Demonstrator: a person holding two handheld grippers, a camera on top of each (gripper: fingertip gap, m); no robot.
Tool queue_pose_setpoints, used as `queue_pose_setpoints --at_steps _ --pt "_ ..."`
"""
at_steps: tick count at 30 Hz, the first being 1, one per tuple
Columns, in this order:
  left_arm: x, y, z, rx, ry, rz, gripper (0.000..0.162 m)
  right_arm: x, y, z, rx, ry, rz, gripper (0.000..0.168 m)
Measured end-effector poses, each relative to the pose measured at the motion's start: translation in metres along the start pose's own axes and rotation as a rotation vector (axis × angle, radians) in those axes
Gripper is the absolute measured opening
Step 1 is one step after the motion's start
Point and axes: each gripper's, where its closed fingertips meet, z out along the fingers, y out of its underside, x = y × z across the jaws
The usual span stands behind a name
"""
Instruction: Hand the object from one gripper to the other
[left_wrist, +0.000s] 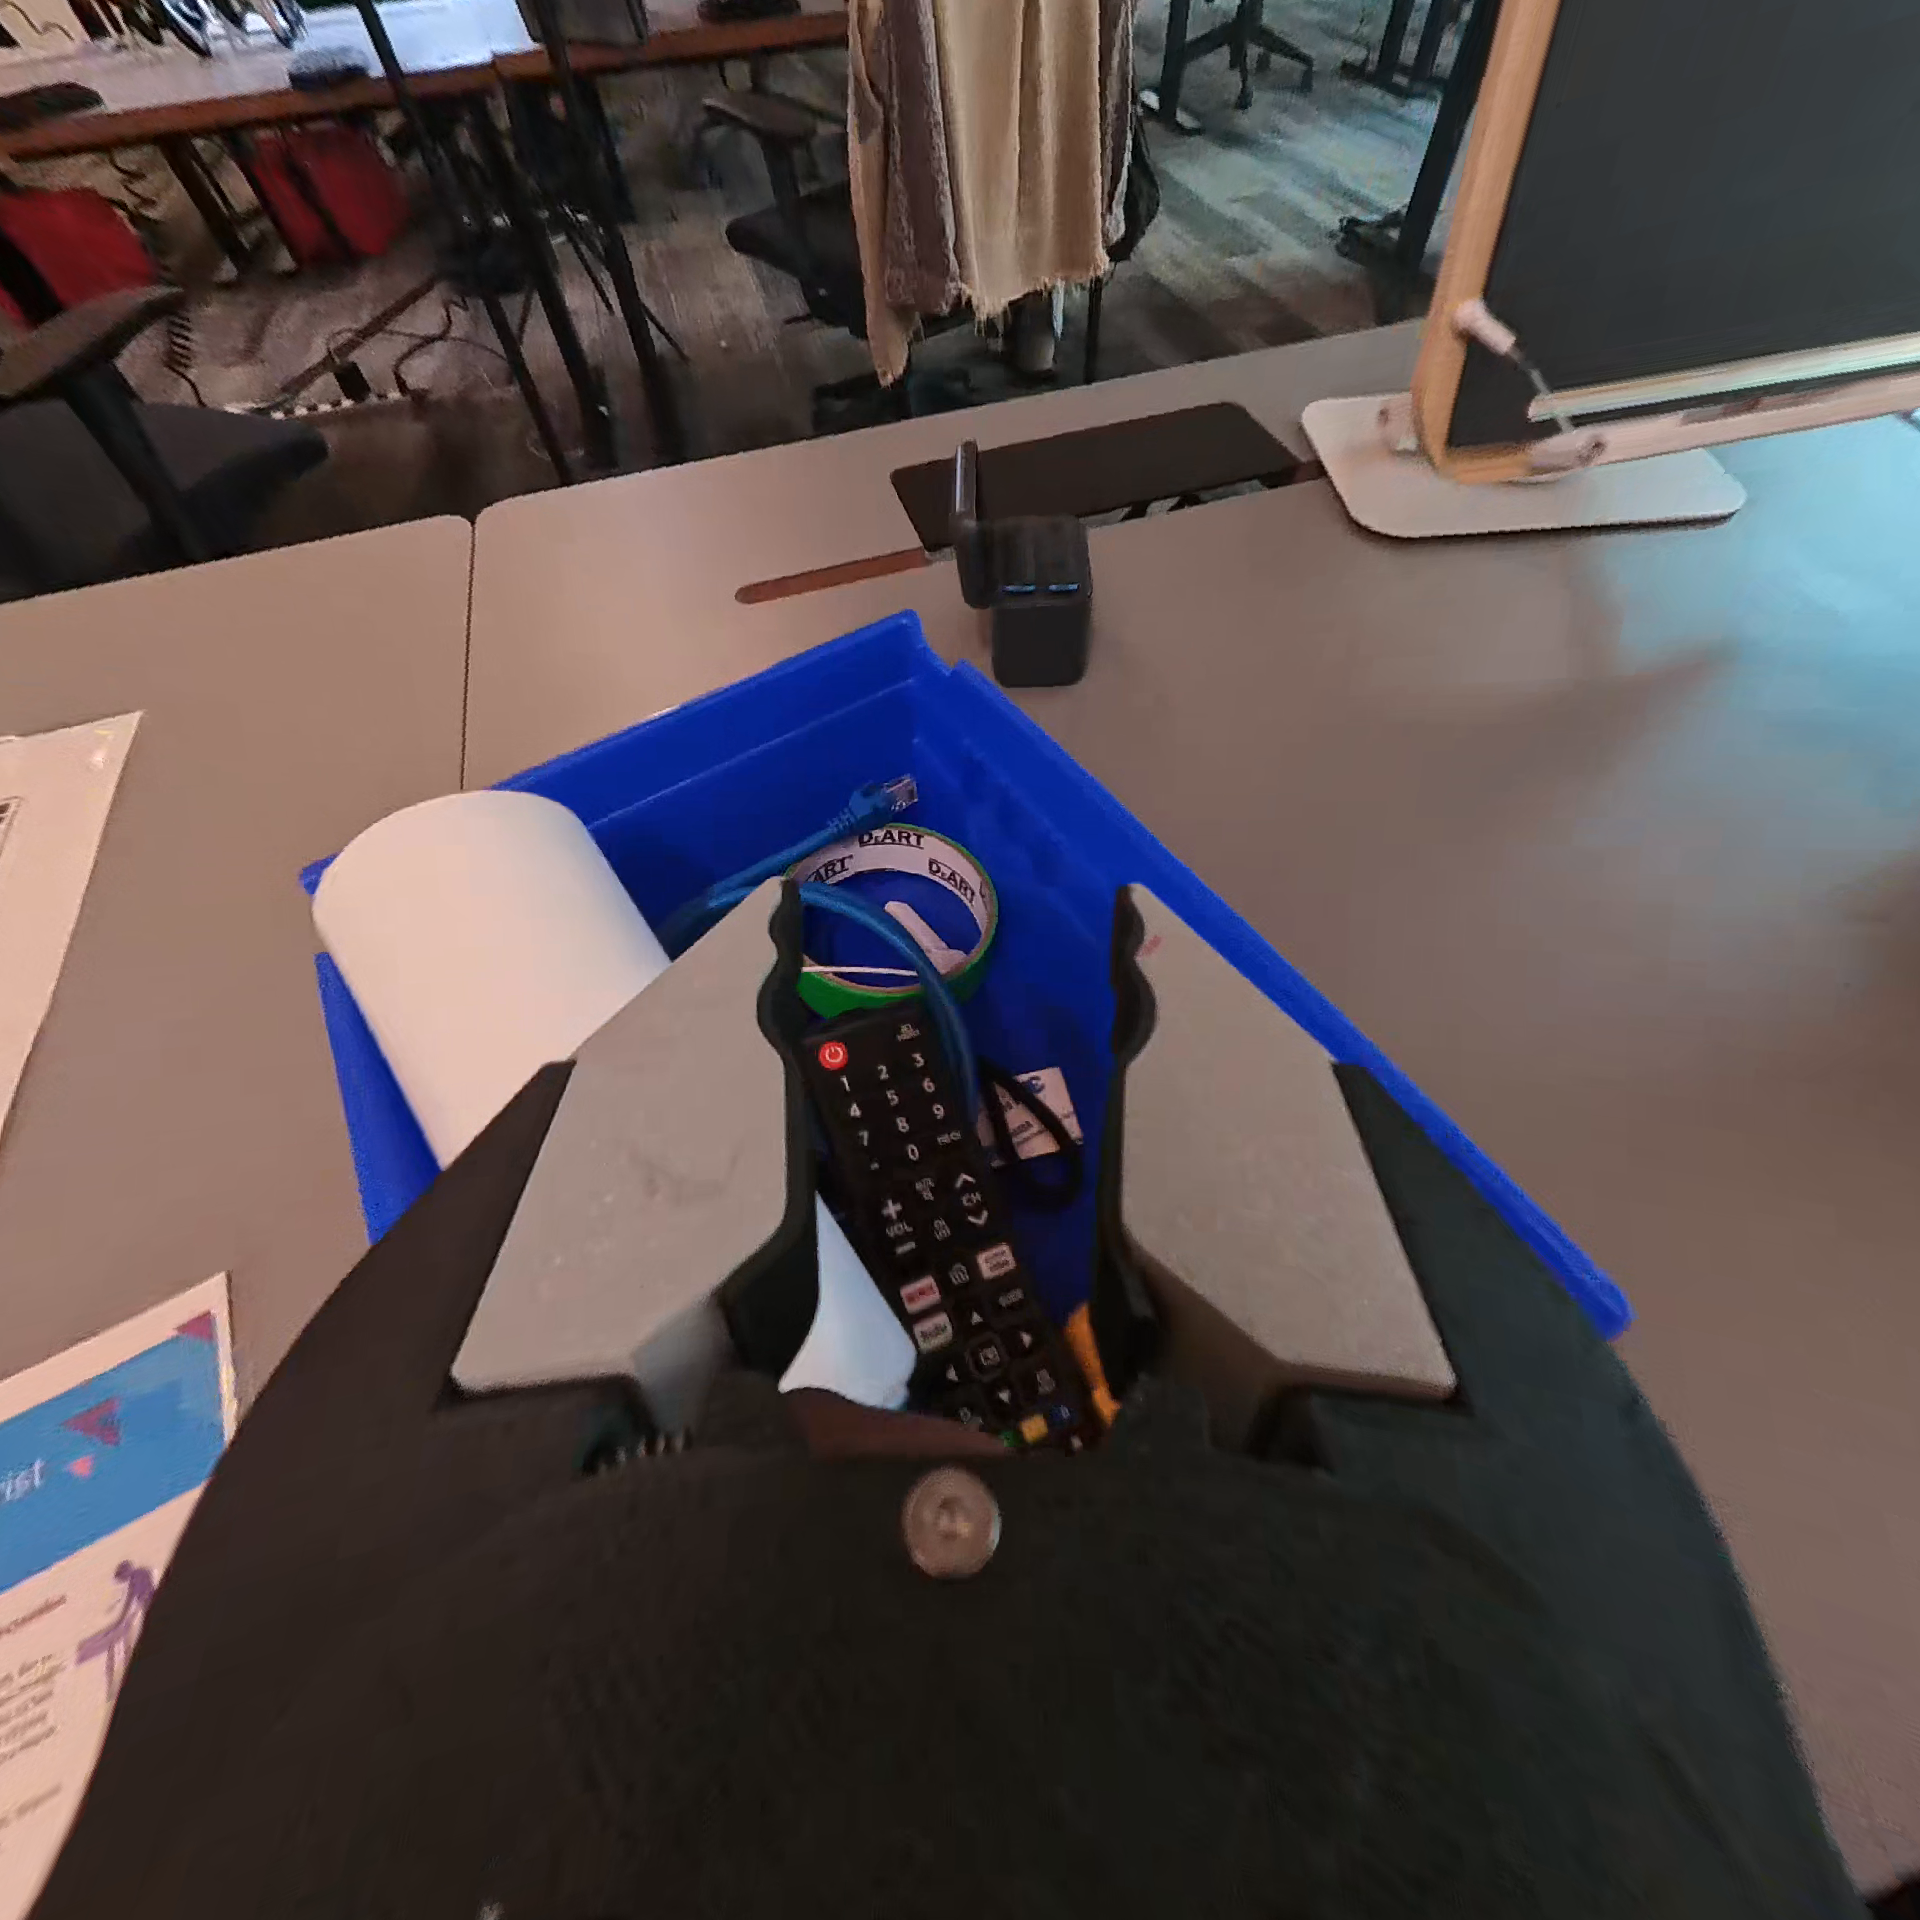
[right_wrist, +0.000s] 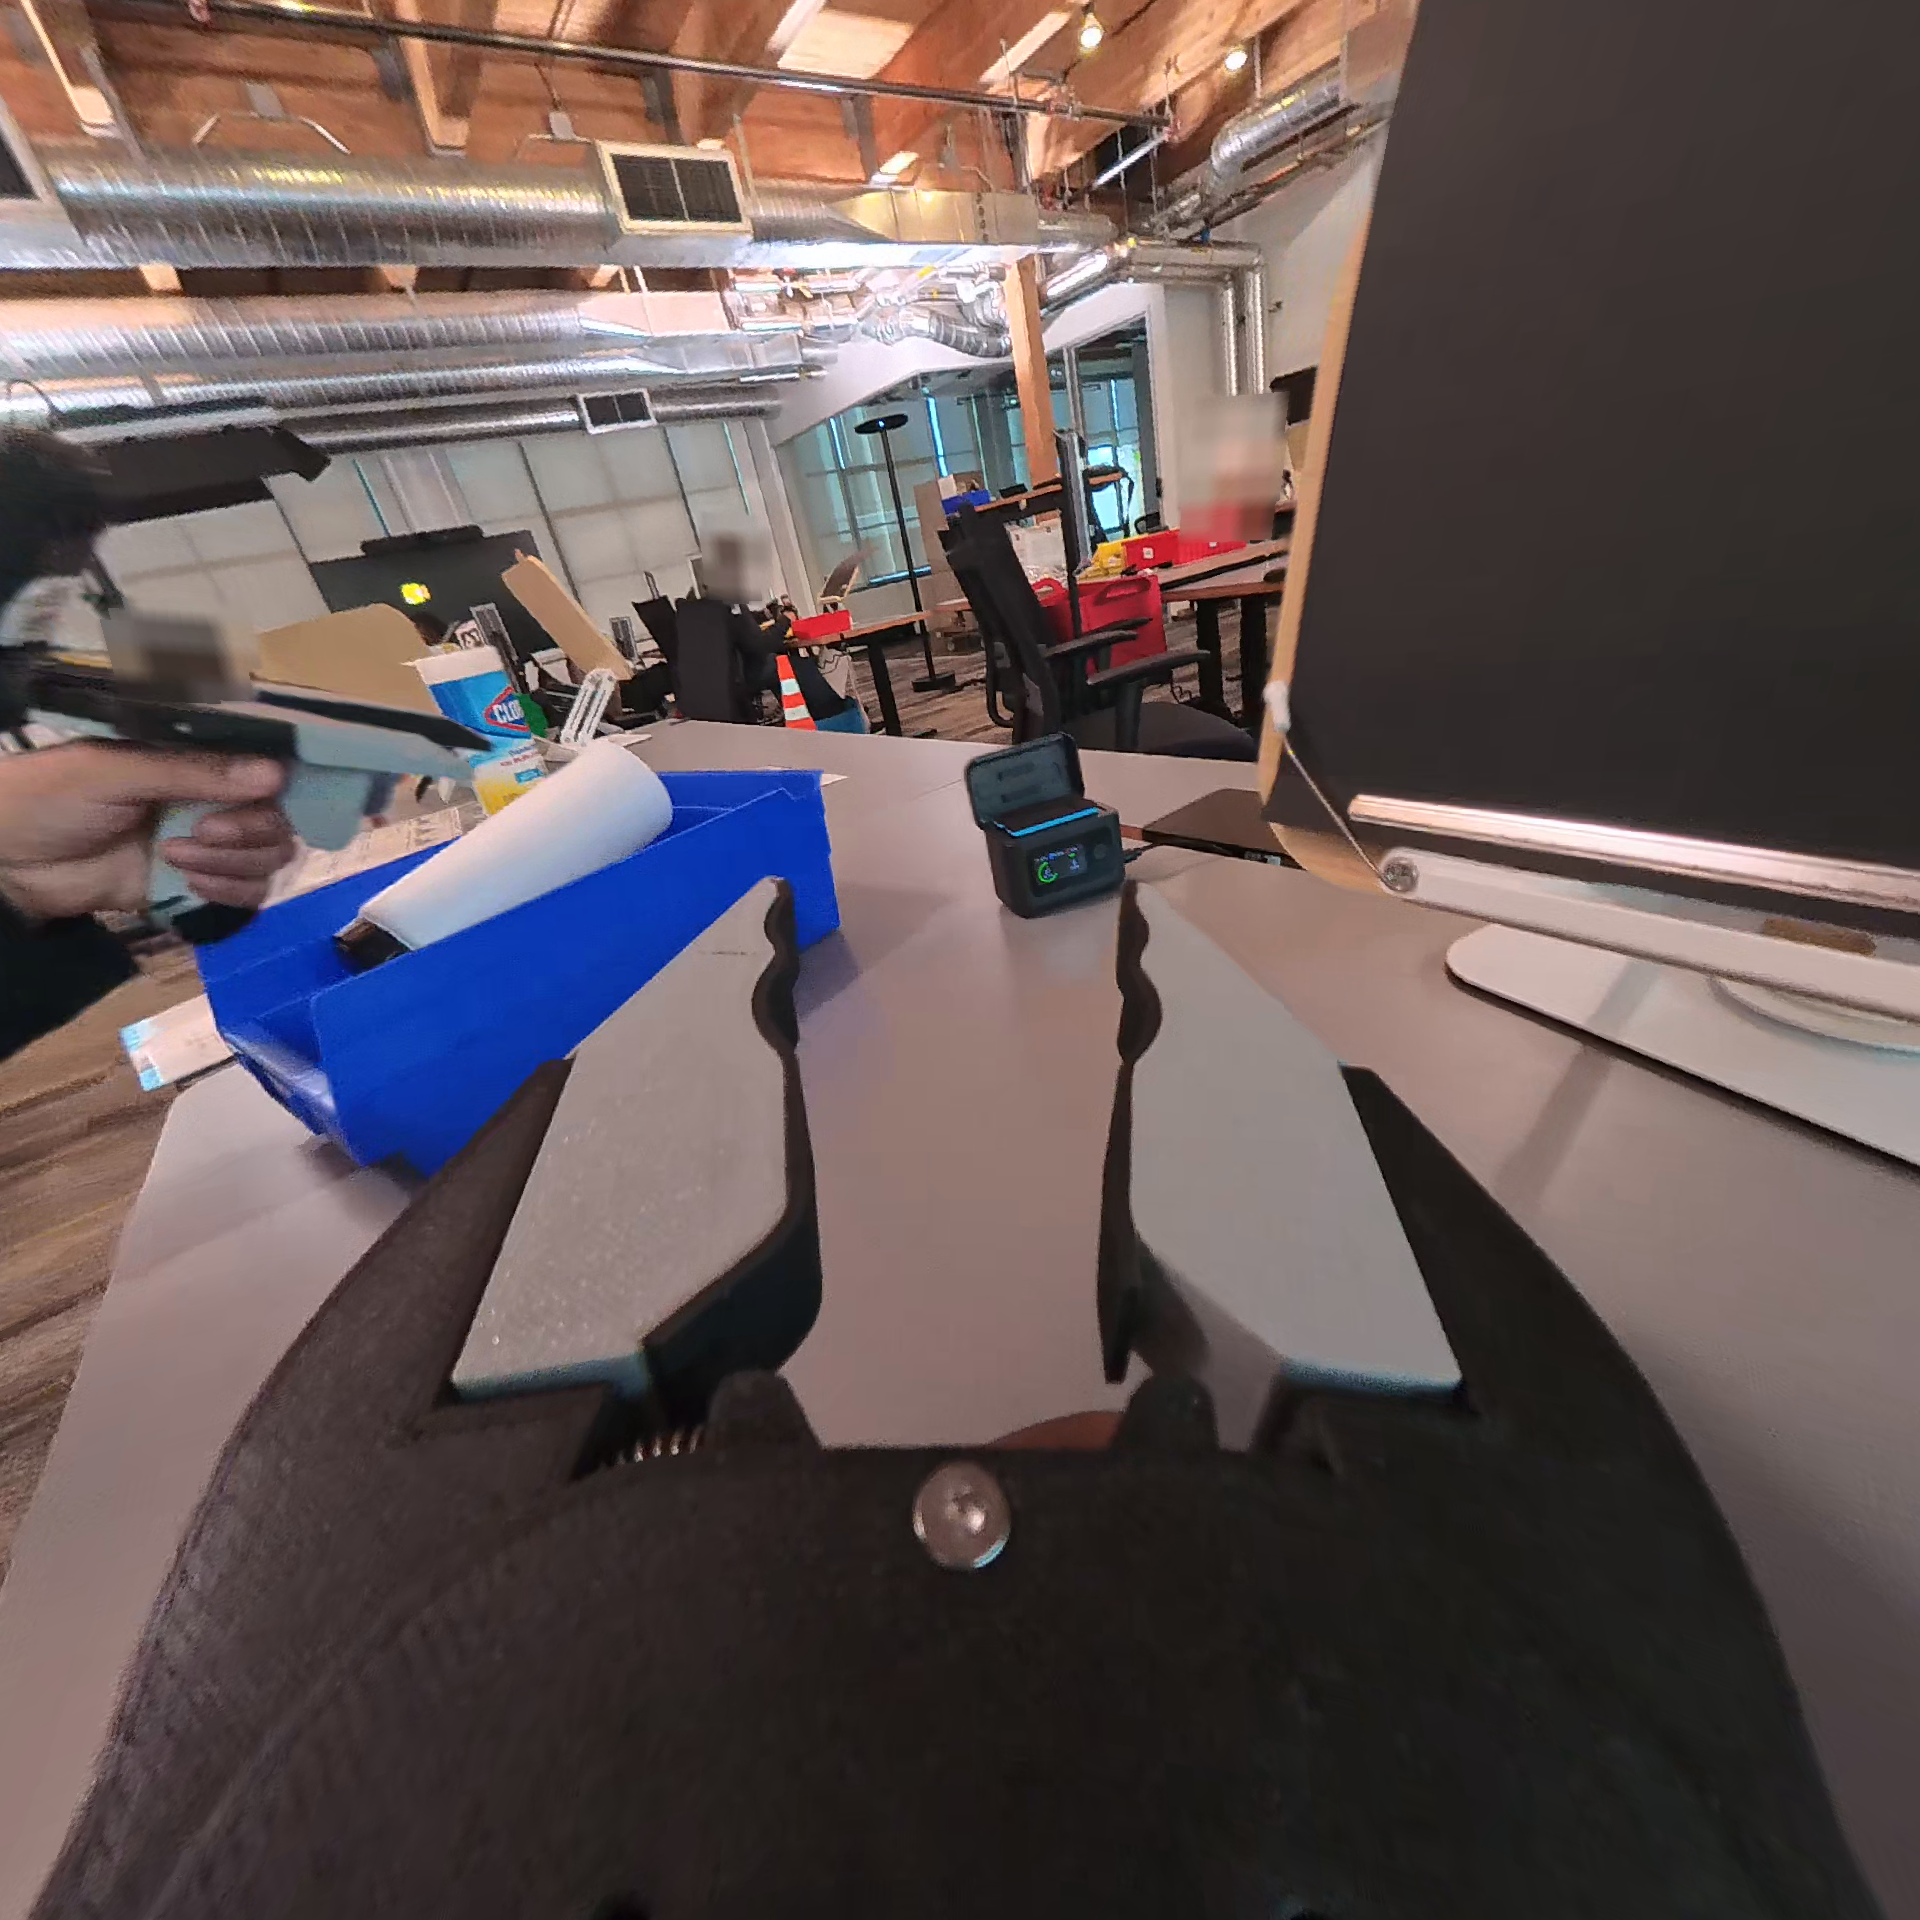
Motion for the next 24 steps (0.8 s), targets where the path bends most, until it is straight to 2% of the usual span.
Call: queue_pose_setpoints --at_steps 5,8,12,16,24 --pt "0.000 0.015 0.047 -0.120 0.029 0.044 0.059 -0.019 0.002 0.002 -0.018 -0.031 -0.082 0.058" --pt "-0.002 0.011 0.059 -0.134 0.043 0.041 0.058 -0.024 0.012 0.006 -0.063 -0.036 -0.137 0.058" --pt "-0.021 0.008 0.059 -0.178 -0.009 0.083 0.058 -0.028 0.012 0.006 -0.064 -0.045 -0.149 0.058" --pt "-0.039 -0.011 0.045 -0.133 -0.037 0.057 0.056 -0.025 0.006 0.003 -0.044 -0.035 -0.134 0.058" --pt "-0.030 0.008 0.057 -0.223 0.031 0.038 0.056 -0.026 0.006 0.004 -0.042 -0.043 -0.119 0.058"
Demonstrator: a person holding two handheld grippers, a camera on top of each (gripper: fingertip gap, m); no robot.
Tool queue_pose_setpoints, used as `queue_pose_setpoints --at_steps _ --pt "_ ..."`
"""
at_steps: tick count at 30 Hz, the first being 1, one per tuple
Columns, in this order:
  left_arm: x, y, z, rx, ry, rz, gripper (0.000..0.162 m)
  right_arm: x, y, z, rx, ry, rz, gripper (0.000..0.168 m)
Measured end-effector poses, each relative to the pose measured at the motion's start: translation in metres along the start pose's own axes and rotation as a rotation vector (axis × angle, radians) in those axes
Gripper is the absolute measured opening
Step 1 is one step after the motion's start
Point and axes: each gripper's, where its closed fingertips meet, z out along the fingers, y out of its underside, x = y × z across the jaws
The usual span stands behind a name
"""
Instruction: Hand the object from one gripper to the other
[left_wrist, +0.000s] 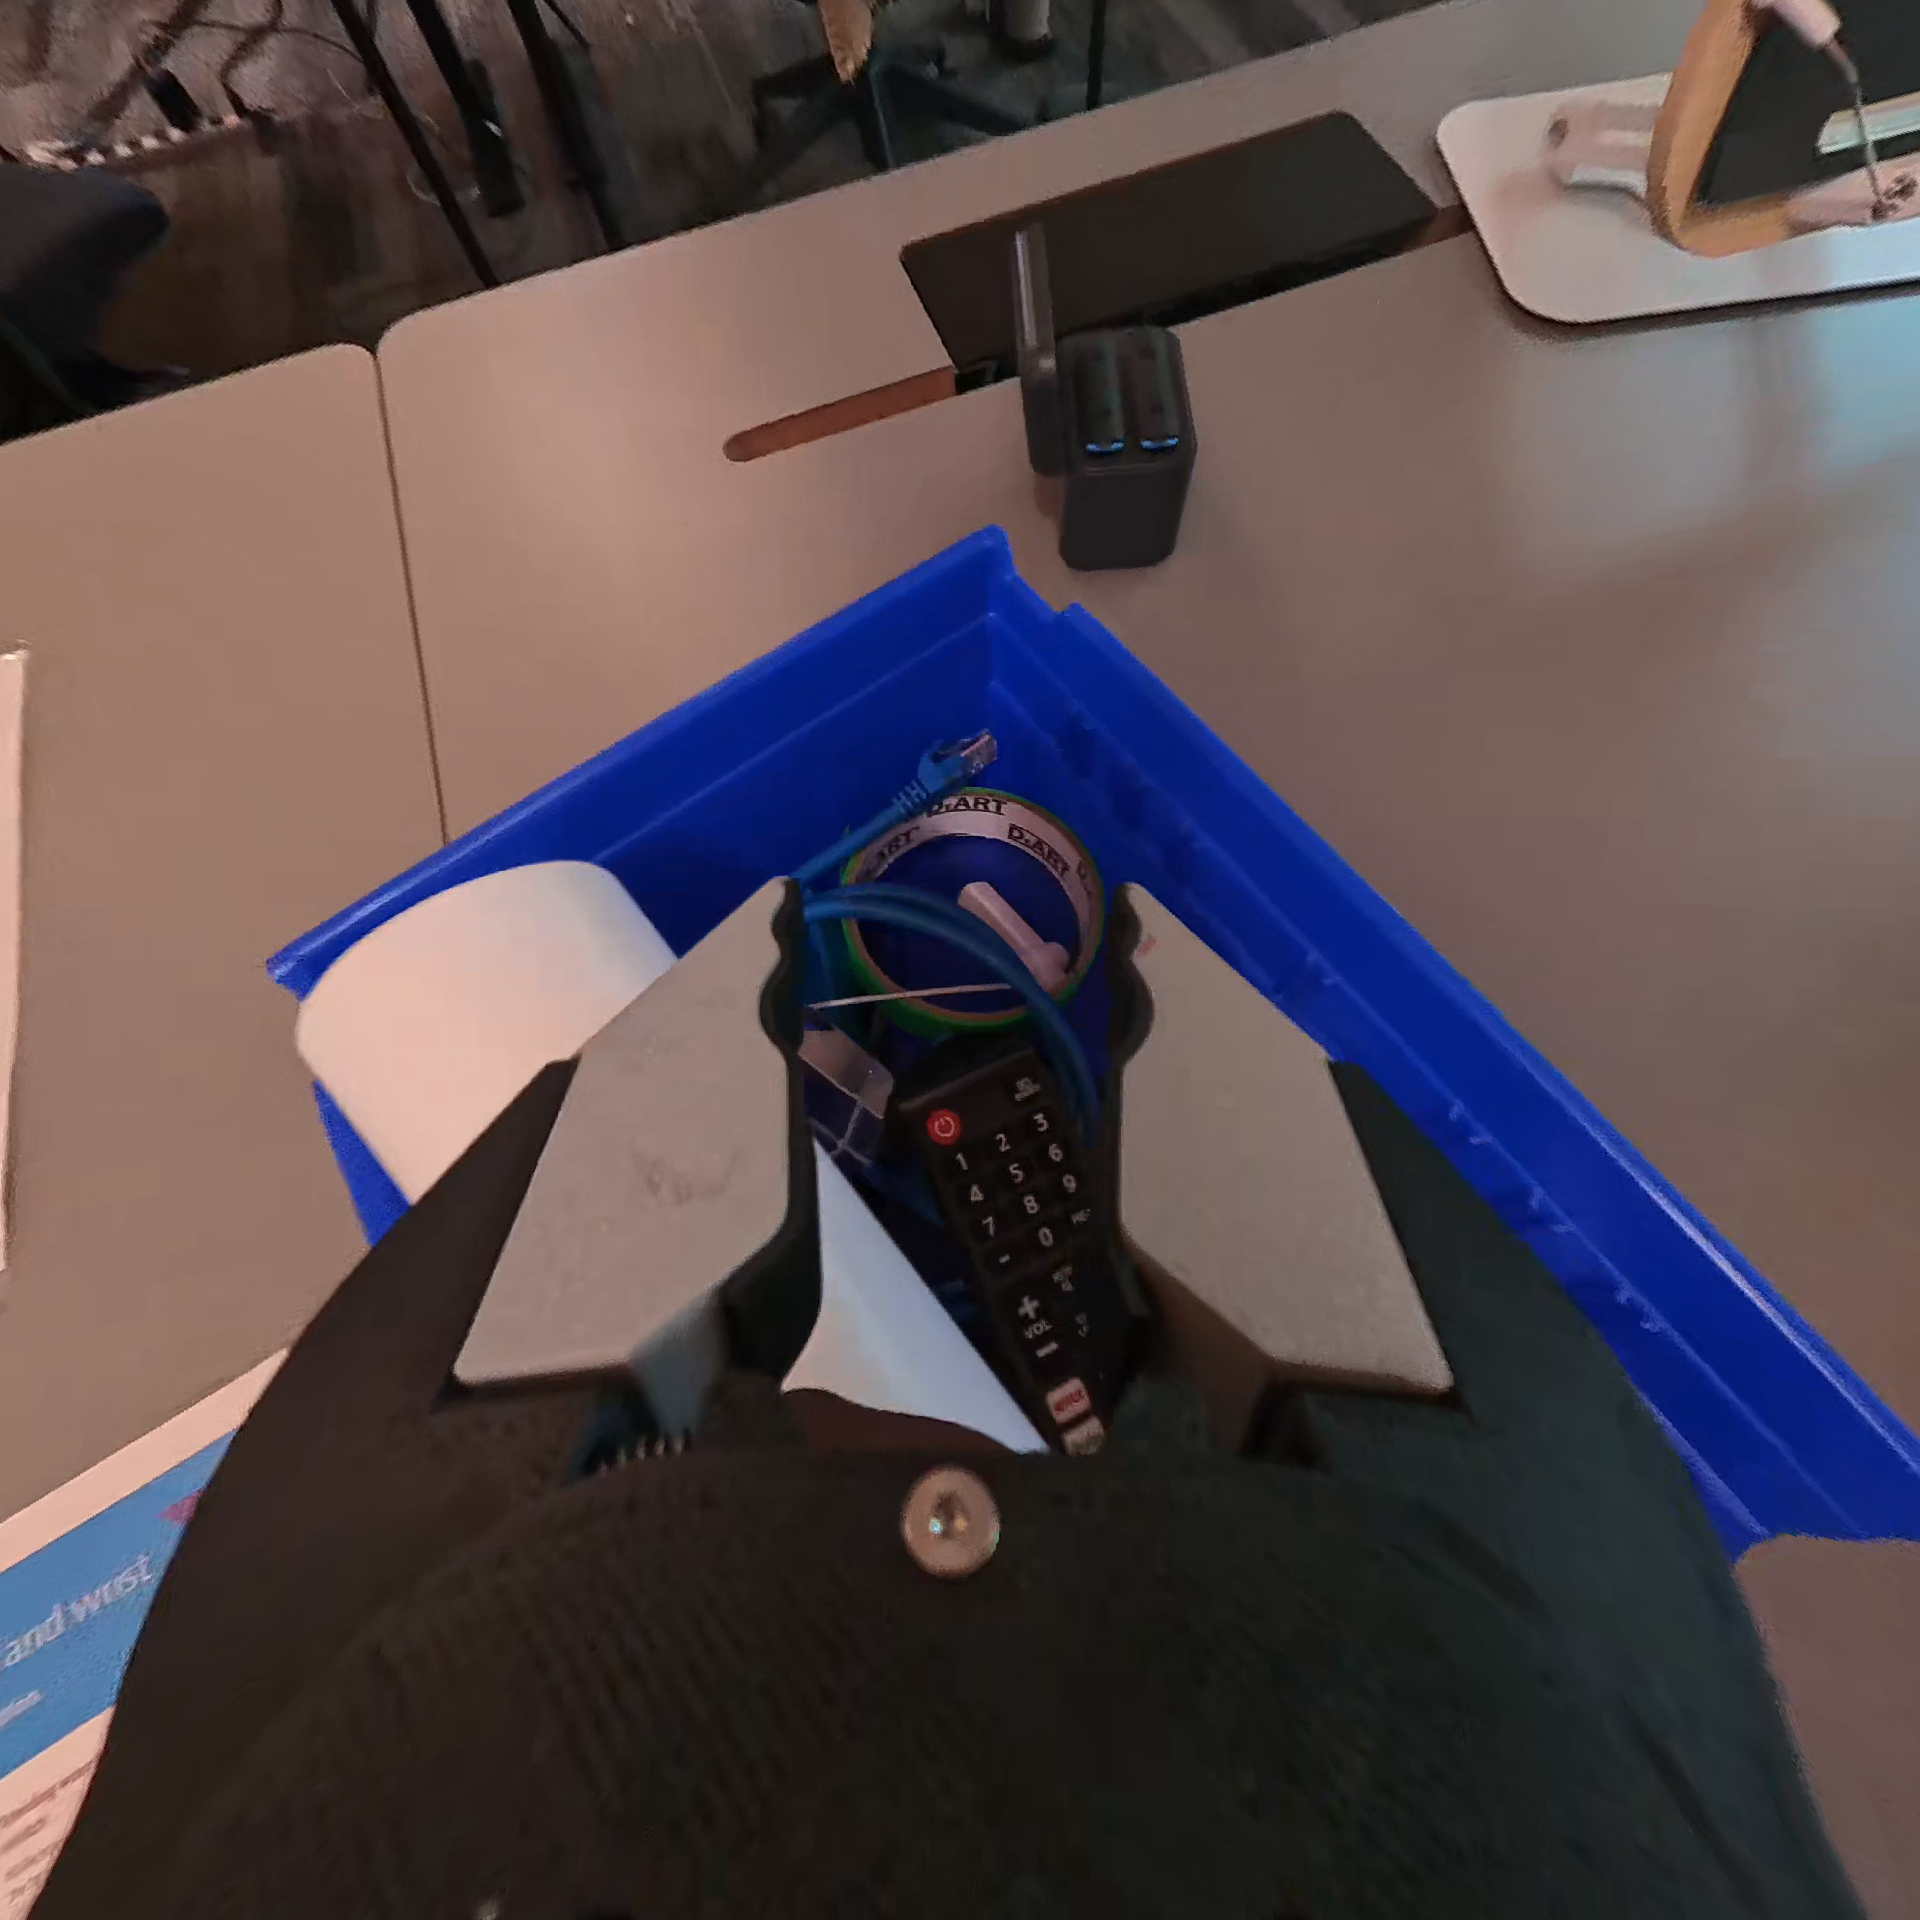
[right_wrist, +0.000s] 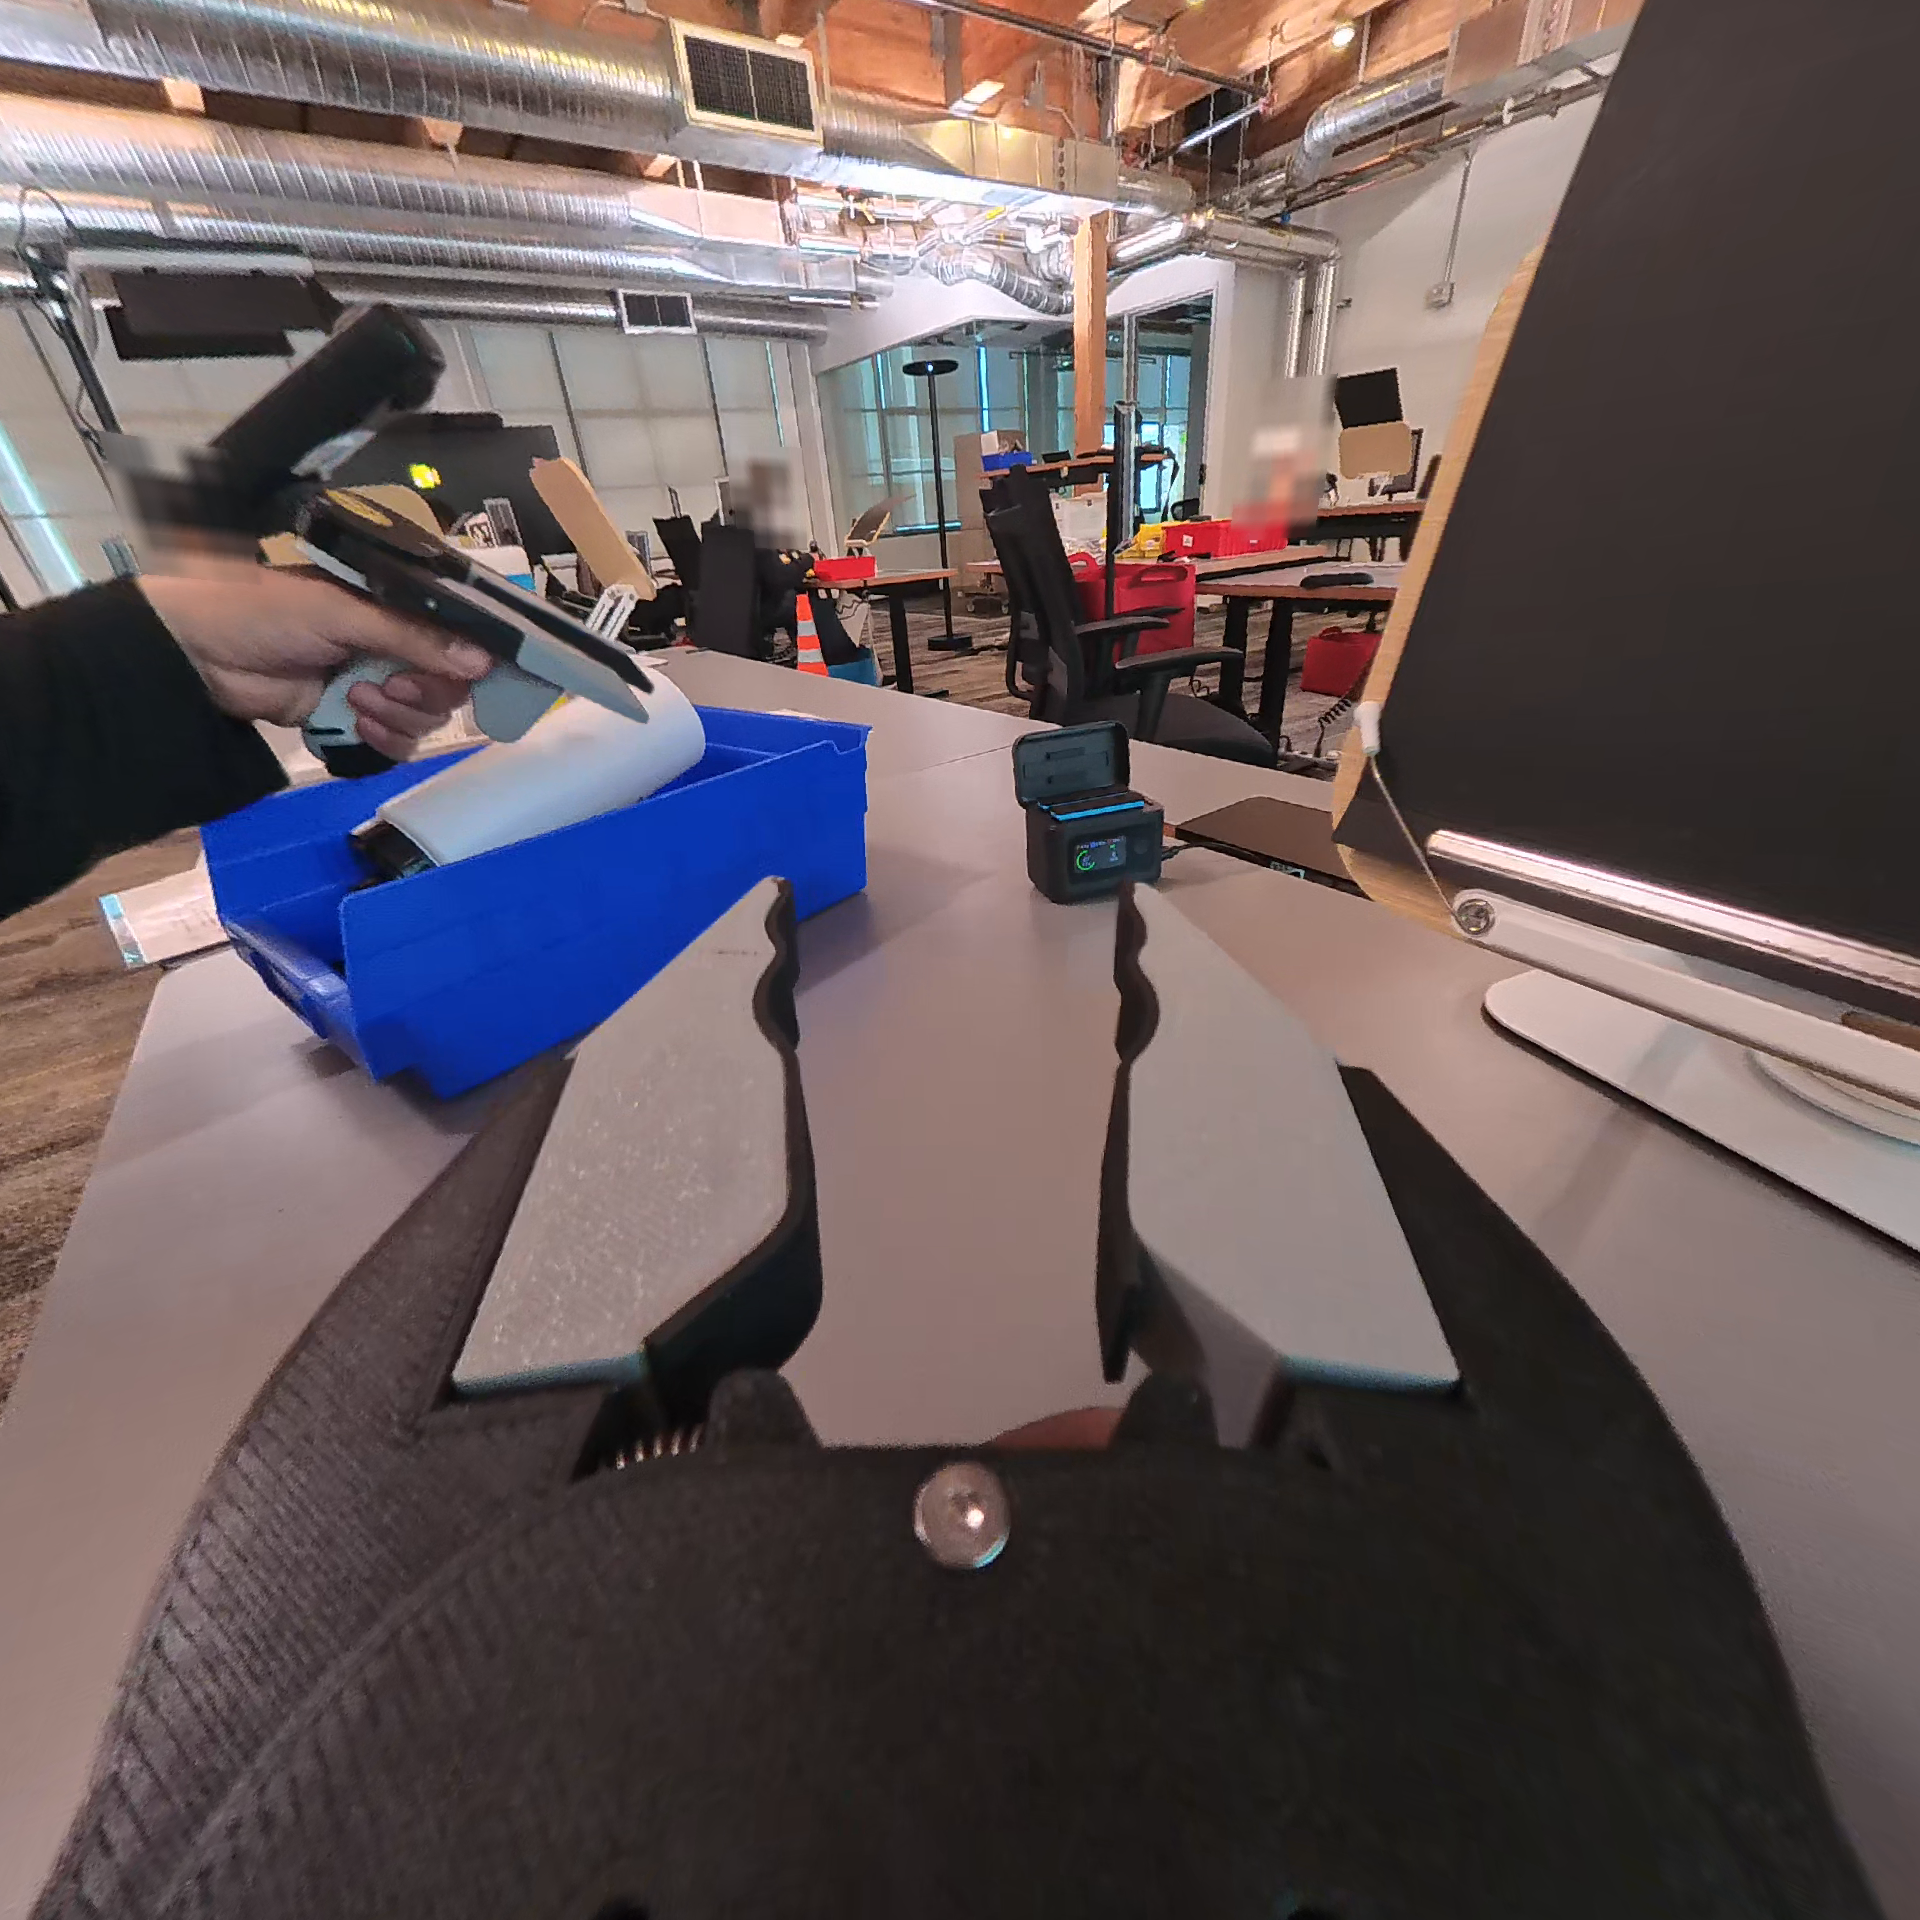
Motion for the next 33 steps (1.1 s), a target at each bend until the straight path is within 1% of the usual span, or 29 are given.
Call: queue_pose_setpoints --at_steps 4,8,12,17,20,22,24,28,30,33 --pt "0.006 0.003 0.011 -0.037 0.014 0.017 0.057 0.001 0.006 0.002 -0.023 0.006 -0.013 0.058" --pt "0.009 0.011 0.020 -0.092 0.017 0.048 0.057 0.002 0.004 0.001 -0.014 0.006 -0.005 0.058" --pt "-0.001 0.018 0.021 -0.141 -0.015 0.065 0.057 0.001 0.002 0.000 -0.007 0.004 -0.005 0.057" --pt "-0.025 0.004 0.007 -0.096 -0.049 0.003 0.057 -0.002 0.001 0.000 -0.008 -0.007 -0.005 0.058" --pt "-0.033 0.007 0.012 -0.124 -0.060 -0.009 0.058 -0.004 0.001 0.000 -0.009 -0.011 -0.010 0.058" --pt "-0.028 0.012 0.020 -0.154 -0.029 -0.017 0.057 -0.004 0.001 0.000 -0.011 -0.009 -0.014 0.057" --pt "-0.028 0.009 0.027 -0.162 -0.048 0.017 0.053 -0.004 0.002 0.001 -0.013 -0.007 -0.017 0.058" --pt "-0.019 0.007 0.042 -0.250 -0.029 0.124 0.054 -0.002 0.004 0.001 -0.021 -0.004 -0.015 0.058" --pt "-0.018 0.001 0.049 -0.262 -0.036 0.168 0.055 -0.002 0.005 0.001 -0.023 -0.005 -0.015 0.058" --pt "-0.007 0.002 0.058 -0.311 0.015 0.202 0.051 -0.003 0.004 0.001 -0.023 -0.005 -0.019 0.057"
